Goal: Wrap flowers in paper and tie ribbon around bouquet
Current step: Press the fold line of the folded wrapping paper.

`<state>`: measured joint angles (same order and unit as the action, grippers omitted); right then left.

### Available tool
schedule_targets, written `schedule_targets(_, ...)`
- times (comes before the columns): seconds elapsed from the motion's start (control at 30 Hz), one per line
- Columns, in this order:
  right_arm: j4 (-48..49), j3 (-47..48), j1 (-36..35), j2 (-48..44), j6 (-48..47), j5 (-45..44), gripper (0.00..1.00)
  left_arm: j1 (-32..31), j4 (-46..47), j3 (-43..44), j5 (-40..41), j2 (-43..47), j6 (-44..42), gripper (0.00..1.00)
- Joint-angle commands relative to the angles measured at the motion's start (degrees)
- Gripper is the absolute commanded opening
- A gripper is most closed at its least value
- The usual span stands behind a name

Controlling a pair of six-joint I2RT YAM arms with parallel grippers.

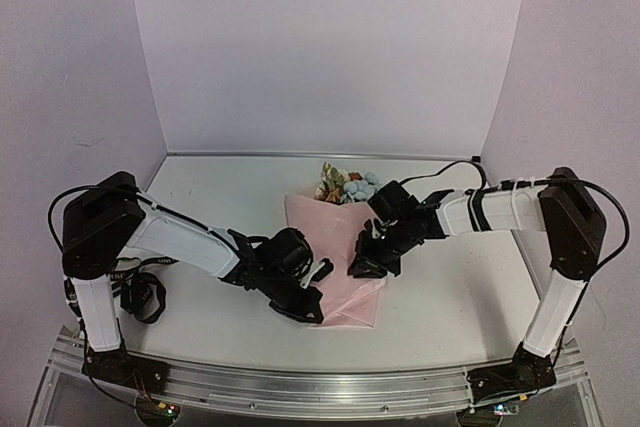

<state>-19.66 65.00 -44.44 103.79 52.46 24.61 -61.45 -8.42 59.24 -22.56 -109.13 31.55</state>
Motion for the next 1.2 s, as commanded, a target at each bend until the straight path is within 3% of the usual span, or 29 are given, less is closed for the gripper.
schedule_targets(0.0, 6.7, -2.5, -2.9, -0.1, 4.5, -0.1, 0.12, -0.2, 1.9, 1.6, -0.7, -0.7, -0.2, 0.00)
schedule_targets(0.37, 9.6, -7.8, -5.1, 0.6, 4.9, -1.6, 0.12, -0.2, 2.5, 0.5, -0.5, -0.3, 0.3, 0.00)
schedule_targets(1.17, 9.3, -16.8, 6.2, -5.5, 2.7, -1.0, 0.12, -0.2, 2.9, -1.0, -0.3, -0.2, 0.7, 0.00)
